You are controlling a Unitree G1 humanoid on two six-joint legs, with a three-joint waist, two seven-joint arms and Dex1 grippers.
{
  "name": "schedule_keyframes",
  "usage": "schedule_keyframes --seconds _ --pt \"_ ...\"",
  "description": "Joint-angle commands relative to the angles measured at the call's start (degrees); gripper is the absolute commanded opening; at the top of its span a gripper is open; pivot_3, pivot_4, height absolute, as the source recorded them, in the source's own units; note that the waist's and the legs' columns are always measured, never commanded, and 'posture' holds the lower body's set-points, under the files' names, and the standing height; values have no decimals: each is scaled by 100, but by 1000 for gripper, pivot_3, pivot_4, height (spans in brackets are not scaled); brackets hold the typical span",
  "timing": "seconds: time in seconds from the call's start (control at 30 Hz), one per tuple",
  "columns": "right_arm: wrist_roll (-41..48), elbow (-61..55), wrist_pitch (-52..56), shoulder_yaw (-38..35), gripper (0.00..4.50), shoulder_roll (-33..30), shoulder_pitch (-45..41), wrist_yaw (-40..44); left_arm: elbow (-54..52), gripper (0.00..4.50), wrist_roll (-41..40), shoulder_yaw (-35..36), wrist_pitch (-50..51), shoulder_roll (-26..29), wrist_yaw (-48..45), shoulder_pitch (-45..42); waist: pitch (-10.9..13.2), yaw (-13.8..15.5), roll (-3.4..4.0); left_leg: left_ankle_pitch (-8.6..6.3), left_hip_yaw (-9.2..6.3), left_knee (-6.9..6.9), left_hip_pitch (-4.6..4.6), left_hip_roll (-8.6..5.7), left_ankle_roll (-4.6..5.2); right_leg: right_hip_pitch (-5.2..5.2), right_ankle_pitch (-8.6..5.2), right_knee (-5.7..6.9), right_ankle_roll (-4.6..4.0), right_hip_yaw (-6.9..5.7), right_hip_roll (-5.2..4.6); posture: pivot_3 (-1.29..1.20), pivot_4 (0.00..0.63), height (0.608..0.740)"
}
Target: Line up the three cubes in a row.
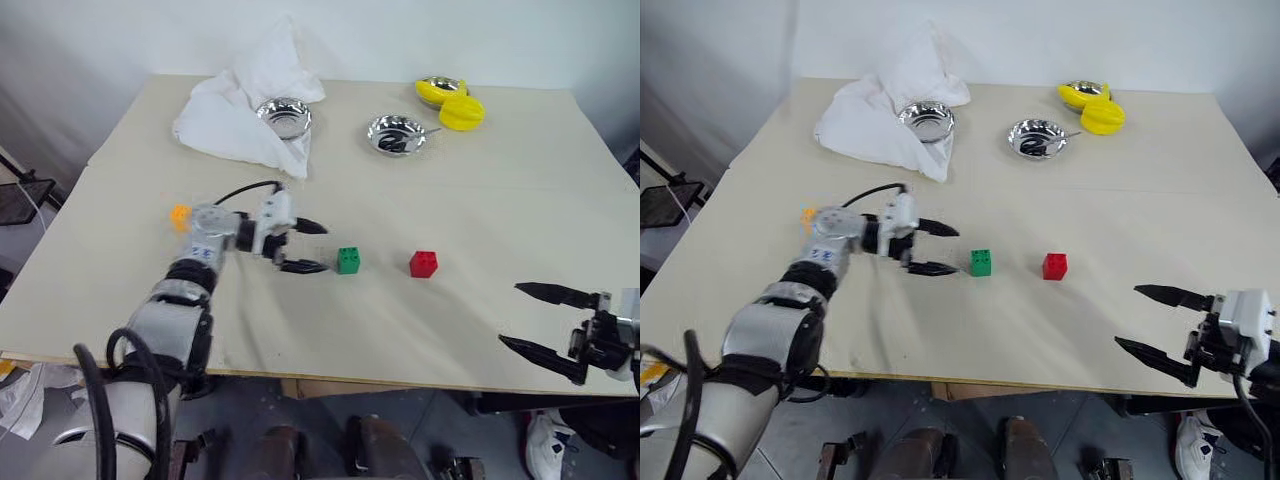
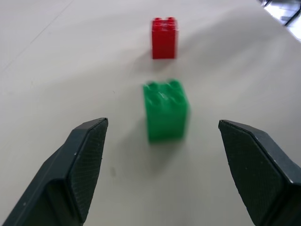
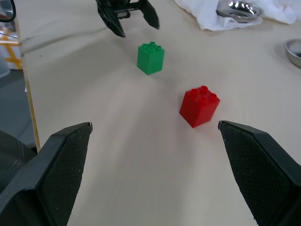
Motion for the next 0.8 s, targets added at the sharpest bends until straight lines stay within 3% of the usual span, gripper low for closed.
schedule_keyframes --seconds 0.03,0.13,0.23,0.33,0.4,0.5,0.63,0.8 --pt "-34 291 4 204 4500 -66 -389 109 -1393 4364 -692 506 304 683 -187 884 1 -32 -1 1 -2 2 -2 1 -1 -3 -1 5 -2 -2 -1 0 150 740" --pt "-92 638 88 483 4500 -32 -868 164 -3300 4487 -1208 1219 1060 1239 593 2393 0 -53 -1 2 -5 3 -1 3 -3 -4 -3 11 -5 -1 -1 0 150 740" --pt "-99 887 111 656 4500 -8 -1192 243 -4696 4487 -1545 1804 1687 1420 1424 3580 0 -9 0 -1 -3 4 -2 3 1 -2 -3 14 -5 3 -4 0 150 740" --pt "-138 1130 42 874 4500 96 -1617 354 -5735 4487 -1966 2881 2169 1261 2366 5056 -1 57 2 -3 -6 15 -2 2 7 7 -3 5 -5 3 -5 0 150 740" --pt "-159 1251 -2 938 4500 128 -1765 418 -6039 4487 -2075 3149 2284 1191 2693 5566 -1 92 1 -5 -7 14 5 3 9 15 -3 1 -6 2 -4 0 150 740" --pt "-201 1421 -138 1027 4500 292 -2044 427 -6328 4487 -2248 4016 2202 536 3608 6716 -4 99 8 -5 -12 13 18 3 10 34 -3 -14 -9 -3 -5 0 150 740" --pt "-217 1515 -261 1015 4500 429 -2155 362 -6890 4487 -2536 4442 2336 -181 4489 7469 -8 104 -1 -16 -6 -1 38 3 27 61 -3 -38 -8 0 -7 0 150 740" --pt "-272 1540 -372 1014 4500 538 -2199 292 -7426 4487 -2704 4028 2634 -290 4745 7556 -9 239 -1 -15 -8 -1 36 2 27 67 -2 -45 -12 0 -9 0 150 740"
